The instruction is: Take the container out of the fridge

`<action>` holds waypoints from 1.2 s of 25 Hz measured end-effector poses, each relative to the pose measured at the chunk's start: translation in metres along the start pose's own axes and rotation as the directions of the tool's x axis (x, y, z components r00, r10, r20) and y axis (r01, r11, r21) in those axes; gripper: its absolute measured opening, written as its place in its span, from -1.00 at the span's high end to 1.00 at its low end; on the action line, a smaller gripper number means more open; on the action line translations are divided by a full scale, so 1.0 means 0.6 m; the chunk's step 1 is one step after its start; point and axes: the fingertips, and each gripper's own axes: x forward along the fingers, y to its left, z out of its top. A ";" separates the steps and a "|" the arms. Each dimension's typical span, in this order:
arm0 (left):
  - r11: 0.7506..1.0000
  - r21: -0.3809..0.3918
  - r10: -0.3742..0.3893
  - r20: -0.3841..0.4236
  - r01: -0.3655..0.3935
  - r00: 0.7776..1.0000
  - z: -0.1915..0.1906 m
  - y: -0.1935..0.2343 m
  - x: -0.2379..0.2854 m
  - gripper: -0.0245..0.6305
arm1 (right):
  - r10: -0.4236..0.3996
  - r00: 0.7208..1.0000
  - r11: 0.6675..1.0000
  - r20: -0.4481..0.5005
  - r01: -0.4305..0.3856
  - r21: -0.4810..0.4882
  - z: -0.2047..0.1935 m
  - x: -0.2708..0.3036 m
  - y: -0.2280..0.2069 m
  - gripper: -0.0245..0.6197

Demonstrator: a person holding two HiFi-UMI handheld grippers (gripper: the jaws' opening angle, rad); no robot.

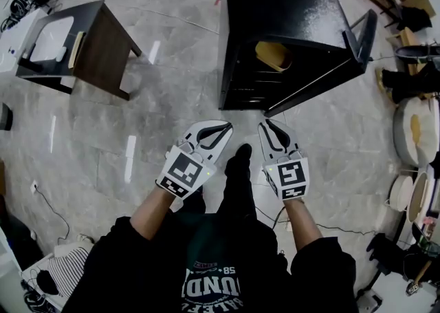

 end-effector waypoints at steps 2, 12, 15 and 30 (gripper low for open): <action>1.000 0.002 0.003 0.004 -0.003 1.000 0.002 0.000 0.004 0.88 | 0.000 1.000 1.000 -0.014 0.000 -0.021 -0.007 0.007 -0.012 0.80; 1.000 -0.016 0.023 -0.005 -0.023 1.000 -0.003 0.002 0.013 0.88 | 0.015 0.997 0.994 -0.072 -0.023 -0.106 -0.031 0.055 -0.062 0.57; 0.999 -0.027 0.025 -0.008 -0.026 1.000 -0.008 0.004 0.020 0.88 | 0.017 0.995 0.988 -0.101 -0.032 -0.148 -0.042 0.075 -0.081 0.55; 1.000 -0.010 0.022 -0.020 -0.022 1.000 0.003 0.008 0.063 0.88 | -0.023 0.952 0.959 -0.305 -0.066 -0.277 -0.126 0.190 -0.206 0.54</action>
